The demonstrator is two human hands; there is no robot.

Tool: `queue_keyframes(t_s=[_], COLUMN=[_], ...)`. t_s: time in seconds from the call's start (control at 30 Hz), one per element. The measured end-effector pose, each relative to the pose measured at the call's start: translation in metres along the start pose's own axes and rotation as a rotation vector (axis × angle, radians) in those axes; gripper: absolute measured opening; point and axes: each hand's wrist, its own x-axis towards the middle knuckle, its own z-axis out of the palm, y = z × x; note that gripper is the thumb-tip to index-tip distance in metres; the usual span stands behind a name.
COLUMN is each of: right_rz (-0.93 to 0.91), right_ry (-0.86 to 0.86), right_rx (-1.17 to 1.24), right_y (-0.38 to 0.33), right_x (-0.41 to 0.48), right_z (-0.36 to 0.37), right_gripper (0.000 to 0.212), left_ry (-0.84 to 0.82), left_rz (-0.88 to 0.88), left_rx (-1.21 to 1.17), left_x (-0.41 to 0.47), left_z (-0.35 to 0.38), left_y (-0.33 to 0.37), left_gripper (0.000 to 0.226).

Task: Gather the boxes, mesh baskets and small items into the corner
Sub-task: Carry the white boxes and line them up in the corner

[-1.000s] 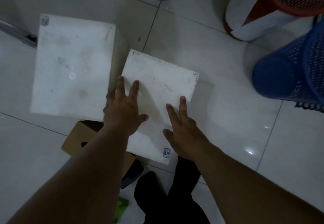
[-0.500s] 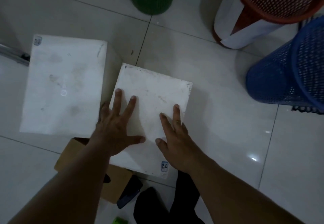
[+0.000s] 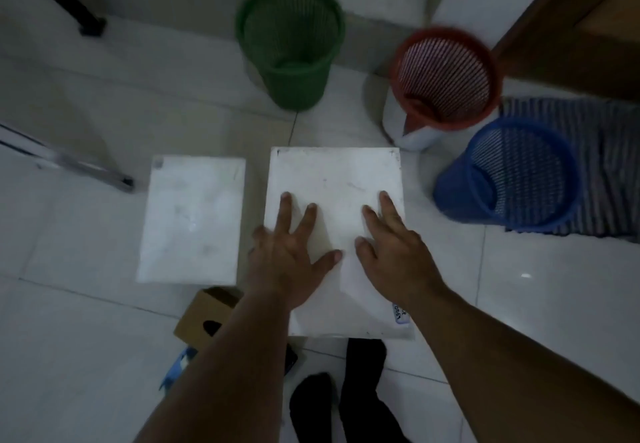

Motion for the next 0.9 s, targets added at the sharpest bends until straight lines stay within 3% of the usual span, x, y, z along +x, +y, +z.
queue_keyframes(t_s=[0.27,0.43,0.7,0.9], right_rz=[0.019,0.096,0.165,0.278], right_ry=[0.278,0.384,0.582,0.663], right_rx=[-0.034,-0.053,-0.109,-0.063], right_y=[-0.116,-0.158,-0.167,-0.112], right_x=[-0.137,-0.234,-0.321,-0.38], right_z=[-0.231,-0.329,-0.401,-0.433], right_gripper=[0.051,0.059,0.068,0.07], left_ry=[0.288,0.456,0.559,0.561], left_rz=[0.09,0.192,0.345,0.462], left_rx=[0.055,0.092,0.116,0.127], left_x=[-0.15,-0.236,-0.3,-0.334], left_z=[-0.212,-0.306,-0.358,-0.344], left_y=[0.091,0.148,0.212,0.291], left_gripper=[0.075,0.071,0.074,0.076])
